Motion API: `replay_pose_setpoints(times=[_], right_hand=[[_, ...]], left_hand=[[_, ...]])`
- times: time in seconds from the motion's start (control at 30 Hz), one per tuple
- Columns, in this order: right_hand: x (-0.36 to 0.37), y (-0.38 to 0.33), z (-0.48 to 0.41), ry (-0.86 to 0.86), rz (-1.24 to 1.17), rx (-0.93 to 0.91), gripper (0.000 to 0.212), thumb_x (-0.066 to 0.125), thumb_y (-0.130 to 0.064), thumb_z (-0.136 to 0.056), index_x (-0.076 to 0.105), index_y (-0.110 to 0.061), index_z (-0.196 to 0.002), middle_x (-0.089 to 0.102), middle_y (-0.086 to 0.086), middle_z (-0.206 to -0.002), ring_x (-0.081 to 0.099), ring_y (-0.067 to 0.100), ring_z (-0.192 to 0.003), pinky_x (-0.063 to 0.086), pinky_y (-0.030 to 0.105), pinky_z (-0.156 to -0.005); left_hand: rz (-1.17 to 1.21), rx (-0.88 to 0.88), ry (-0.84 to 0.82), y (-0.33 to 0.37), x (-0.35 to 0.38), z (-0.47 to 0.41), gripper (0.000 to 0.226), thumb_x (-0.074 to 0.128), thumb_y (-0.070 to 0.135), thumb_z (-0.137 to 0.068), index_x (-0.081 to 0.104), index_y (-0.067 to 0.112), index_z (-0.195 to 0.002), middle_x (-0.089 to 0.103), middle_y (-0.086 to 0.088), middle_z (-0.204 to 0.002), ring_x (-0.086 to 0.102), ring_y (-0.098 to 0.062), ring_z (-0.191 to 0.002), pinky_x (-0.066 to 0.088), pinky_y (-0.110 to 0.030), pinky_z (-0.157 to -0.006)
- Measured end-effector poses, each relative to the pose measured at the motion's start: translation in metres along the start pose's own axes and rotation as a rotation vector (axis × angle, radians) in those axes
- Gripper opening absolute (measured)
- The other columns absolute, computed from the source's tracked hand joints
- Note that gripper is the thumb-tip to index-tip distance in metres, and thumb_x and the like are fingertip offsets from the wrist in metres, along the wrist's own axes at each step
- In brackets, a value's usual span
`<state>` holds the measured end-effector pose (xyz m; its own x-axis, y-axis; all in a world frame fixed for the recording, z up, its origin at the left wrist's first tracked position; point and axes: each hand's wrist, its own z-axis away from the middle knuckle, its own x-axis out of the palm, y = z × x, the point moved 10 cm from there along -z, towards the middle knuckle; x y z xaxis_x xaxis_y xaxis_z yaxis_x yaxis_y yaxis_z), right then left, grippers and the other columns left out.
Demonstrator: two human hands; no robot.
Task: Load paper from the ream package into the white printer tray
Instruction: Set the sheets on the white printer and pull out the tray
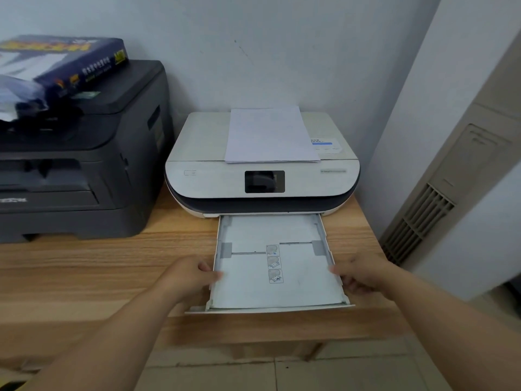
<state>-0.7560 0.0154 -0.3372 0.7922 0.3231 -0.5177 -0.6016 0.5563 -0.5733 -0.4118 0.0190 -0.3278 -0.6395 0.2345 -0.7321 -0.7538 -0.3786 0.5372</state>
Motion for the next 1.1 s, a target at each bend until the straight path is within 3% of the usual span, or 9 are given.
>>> replay_pose_setpoints(times=[0.1, 0.3, 0.37, 0.63, 0.73, 0.9, 1.1], right_hand=[[-0.0080, -0.0048, -0.0064, 0.125, -0.052, -0.055, 0.026, 0.070, -0.020, -0.082, 0.053, -0.008, -0.066, 0.058, 0.008, -0.065, 0.051, 0.016, -0.056, 0.044, 0.025, -0.053], [-0.0063, -0.0032, -0.0078, 0.111, -0.037, -0.021, 0.031, 0.069, -0.015, -0.083, 0.050, -0.006, -0.061, 0.057, 0.009, -0.062, 0.052, 0.017, -0.055, 0.046, 0.023, -0.052], [-0.0058, -0.0024, -0.0085, 0.109, -0.017, -0.036, 0.033, 0.070, -0.016, -0.082, 0.048, -0.008, -0.059, 0.058, 0.009, -0.061, 0.052, 0.017, -0.054, 0.048, 0.026, -0.058], [-0.0047, -0.0038, -0.0074, 0.083, -0.003, -0.098, 0.030, 0.070, -0.016, -0.082, 0.053, -0.009, -0.057, 0.060, 0.005, -0.055, 0.054, 0.016, -0.053, 0.049, 0.032, -0.068], [-0.0038, -0.0040, -0.0067, 0.068, 0.014, -0.107, 0.026, 0.071, -0.015, -0.081, 0.059, -0.007, -0.060, 0.062, 0.006, -0.057, 0.055, 0.017, -0.056, 0.051, 0.034, -0.073], [-0.0032, -0.0043, -0.0071, 0.057, 0.021, -0.110, 0.016, 0.070, -0.015, -0.081, 0.064, -0.002, -0.074, 0.065, 0.009, -0.067, 0.058, 0.018, -0.062, 0.054, 0.036, -0.078], [-0.0024, -0.0040, -0.0104, 0.020, 0.042, -0.099, 0.018, 0.071, -0.017, -0.081, 0.061, -0.007, -0.070, 0.066, 0.009, -0.069, 0.059, 0.016, -0.062, 0.055, 0.033, -0.077]], left_hand=[[0.072, -0.016, 0.052, -0.0007, -0.0010, -0.0060, 0.023, 0.065, 0.036, -0.083, 0.063, 0.014, -0.081, 0.063, -0.001, -0.079, 0.053, -0.015, -0.071, 0.039, -0.028, -0.060], [0.078, -0.024, 0.096, -0.0010, 0.0001, -0.0084, 0.024, 0.065, 0.031, -0.084, 0.058, 0.013, -0.070, 0.054, 0.000, -0.063, 0.047, -0.015, -0.059, 0.035, -0.027, -0.053], [0.071, -0.017, 0.088, -0.0009, 0.0000, -0.0075, 0.025, 0.065, 0.031, -0.084, 0.056, 0.012, -0.069, 0.052, -0.002, -0.063, 0.044, -0.015, -0.057, 0.033, -0.028, -0.054], [0.051, 0.041, 0.069, -0.0034, 0.0016, -0.0047, 0.024, 0.065, 0.030, -0.084, 0.068, 0.007, -0.082, 0.071, -0.013, -0.086, 0.057, -0.020, -0.071, 0.042, -0.030, -0.064], [0.044, 0.062, 0.064, -0.0023, 0.0024, -0.0042, 0.024, 0.064, 0.030, -0.085, 0.067, 0.006, -0.078, 0.069, -0.013, -0.079, 0.054, -0.018, -0.067, 0.042, -0.030, -0.063], [-0.018, 0.053, 0.056, -0.0039, 0.0027, -0.0012, 0.025, 0.062, 0.034, -0.086, 0.062, 0.016, -0.068, 0.058, 0.000, -0.062, 0.048, -0.014, -0.057, 0.035, -0.027, -0.054], [-0.055, 0.062, 0.011, 0.0005, 0.0026, -0.0028, 0.030, 0.061, 0.036, -0.087, 0.058, 0.017, -0.064, 0.051, 0.004, -0.059, 0.044, -0.011, -0.054, 0.033, -0.024, -0.053]])
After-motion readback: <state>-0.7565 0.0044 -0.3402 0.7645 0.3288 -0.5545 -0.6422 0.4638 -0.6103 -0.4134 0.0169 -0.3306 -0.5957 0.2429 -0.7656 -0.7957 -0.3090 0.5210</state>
